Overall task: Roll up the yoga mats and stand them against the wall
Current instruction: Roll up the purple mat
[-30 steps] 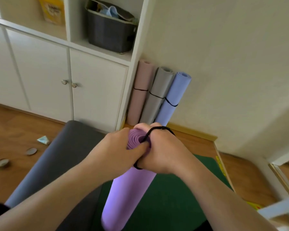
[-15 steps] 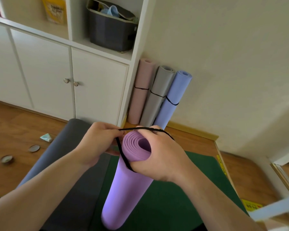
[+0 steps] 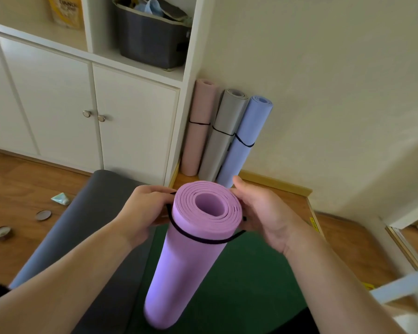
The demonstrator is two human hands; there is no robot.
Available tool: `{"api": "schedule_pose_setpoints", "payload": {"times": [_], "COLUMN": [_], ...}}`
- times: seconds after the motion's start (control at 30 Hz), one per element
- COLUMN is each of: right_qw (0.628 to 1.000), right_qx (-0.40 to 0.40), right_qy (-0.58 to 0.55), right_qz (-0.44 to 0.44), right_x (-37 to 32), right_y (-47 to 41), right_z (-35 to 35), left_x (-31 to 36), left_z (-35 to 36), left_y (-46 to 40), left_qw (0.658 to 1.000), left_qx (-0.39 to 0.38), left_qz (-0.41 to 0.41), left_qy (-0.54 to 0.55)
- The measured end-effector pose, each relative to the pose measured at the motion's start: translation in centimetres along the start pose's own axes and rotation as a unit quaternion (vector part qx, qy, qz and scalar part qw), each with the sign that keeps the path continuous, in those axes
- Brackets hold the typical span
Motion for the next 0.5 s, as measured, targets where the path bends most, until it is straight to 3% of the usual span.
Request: {"api": "schedule_pose_setpoints", "payload": {"times": [0.13,0.2,0.3,0.4,0.5], "right_qw": [0.98,0.973,0.975,0.973,0.971], "right_qx": [-0.035,-0.055,-0.019,0.014,0.082], "right_qy": [-0.194,-0.225,-0.223,-0.224,-0.205], "right_qz": [-0.007,-0.01,0.003,0.05,0.095], "right_x": [2.6,3.4,5.0,8.2,11.3], "right_y": [-1.9,-2.6,-3.8,-5.2,-5.8], "right_z": [0.8,1.4,1.3,1.5,0.5], "left_x": [-0.9,-1.6,-2.5,-3.9,-6.9], "left_z": [-0.2,-0.7,-1.4,-1.2,-2.6], "left_y": [0.1,0.1,0.0,-0.2,0.4], "left_qw": [1.0,1.0,0.993,0.957,0.887], "left_qx": [0.002,0.01,0.009,-0.043,-0.083], "left_qz": [-0.017,-0.014,0.016,0.047,0.023], "left_qy": [0.014,-0.015,-0.113,-0.282,-0.453]}}
Point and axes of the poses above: each hand's wrist, its own y-axis away from the middle knuckle, its own z-axis out of the palm, x = y × z, the point moved 9 cm from there along -y, towards the middle knuckle, and after that the axes turned 13 degrees about z, right-handed, at the moved point
